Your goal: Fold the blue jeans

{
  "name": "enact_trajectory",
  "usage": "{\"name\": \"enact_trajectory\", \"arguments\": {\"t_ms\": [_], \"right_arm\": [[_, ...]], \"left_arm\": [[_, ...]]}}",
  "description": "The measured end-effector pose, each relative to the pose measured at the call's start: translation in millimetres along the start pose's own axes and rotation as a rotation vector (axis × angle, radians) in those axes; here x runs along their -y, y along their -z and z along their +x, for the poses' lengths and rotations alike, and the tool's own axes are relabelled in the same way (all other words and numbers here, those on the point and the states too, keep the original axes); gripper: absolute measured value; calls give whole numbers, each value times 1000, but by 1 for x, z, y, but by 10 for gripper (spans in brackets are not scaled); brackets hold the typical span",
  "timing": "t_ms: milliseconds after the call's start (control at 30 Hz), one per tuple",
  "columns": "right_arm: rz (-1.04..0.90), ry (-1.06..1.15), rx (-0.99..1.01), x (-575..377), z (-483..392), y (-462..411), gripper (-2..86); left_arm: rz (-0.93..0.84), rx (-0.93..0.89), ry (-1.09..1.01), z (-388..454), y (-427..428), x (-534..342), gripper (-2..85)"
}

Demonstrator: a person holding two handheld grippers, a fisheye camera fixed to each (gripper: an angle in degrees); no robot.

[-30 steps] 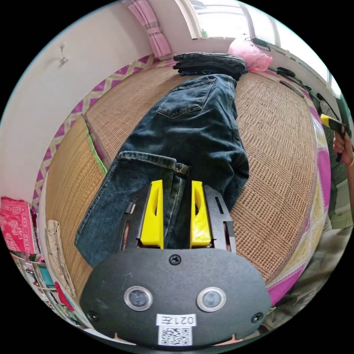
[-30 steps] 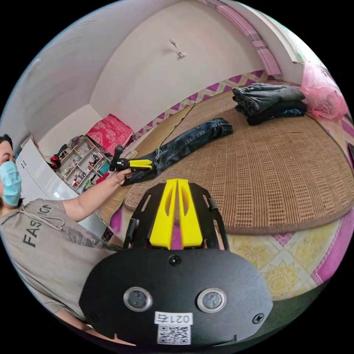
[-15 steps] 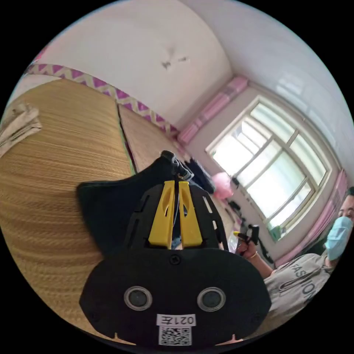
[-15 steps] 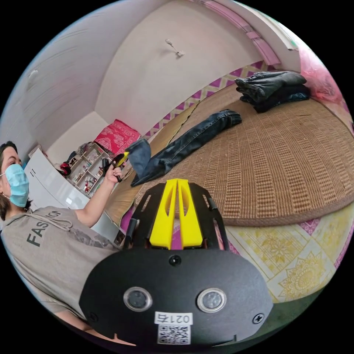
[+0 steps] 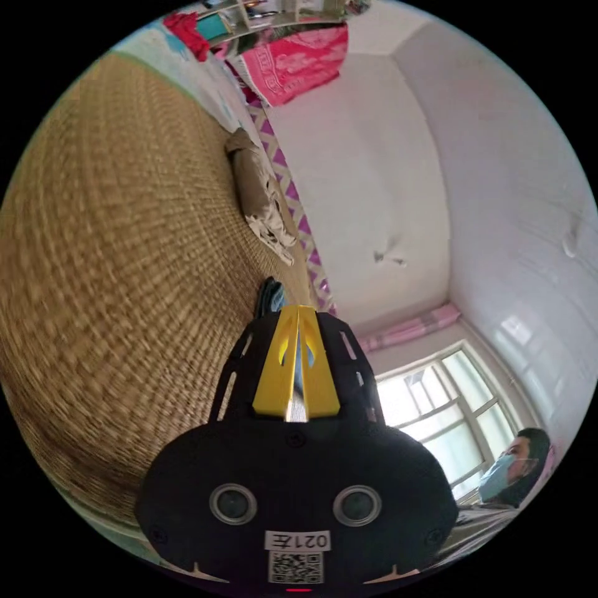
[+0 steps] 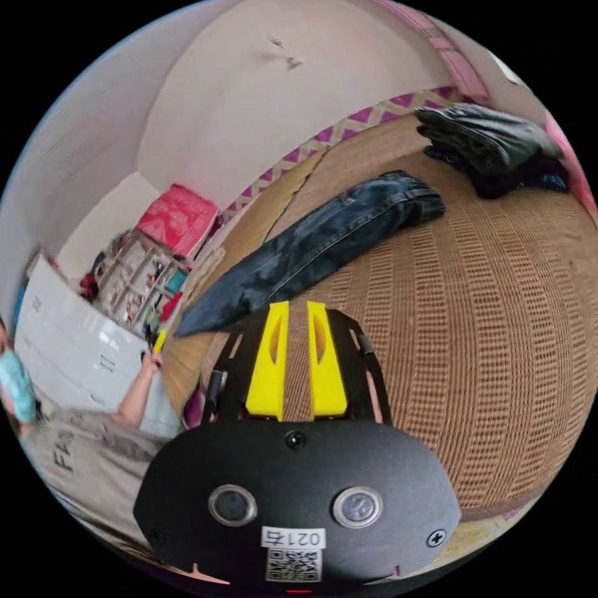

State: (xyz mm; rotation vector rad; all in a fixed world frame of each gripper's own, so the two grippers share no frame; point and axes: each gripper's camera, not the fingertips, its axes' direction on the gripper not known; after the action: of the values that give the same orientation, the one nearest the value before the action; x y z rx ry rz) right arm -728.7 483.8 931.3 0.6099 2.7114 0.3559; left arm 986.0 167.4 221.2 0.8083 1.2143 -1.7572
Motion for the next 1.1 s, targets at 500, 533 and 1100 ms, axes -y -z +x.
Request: {"name": "enact_trajectory", "arguments": {"t_ms": [500, 533, 1100], "right_arm": [[302, -655, 243, 87, 99, -43, 69], [295, -650, 254, 88, 99, -40, 65], [211, -223, 428, 5, 19, 113, 53]], "left_arm": [[-294, 115, -308, 83, -151, -67, 157], [-304, 152, -291, 76, -163, -69, 149], [-462, 47, -408, 111, -223, -66, 125]]}}
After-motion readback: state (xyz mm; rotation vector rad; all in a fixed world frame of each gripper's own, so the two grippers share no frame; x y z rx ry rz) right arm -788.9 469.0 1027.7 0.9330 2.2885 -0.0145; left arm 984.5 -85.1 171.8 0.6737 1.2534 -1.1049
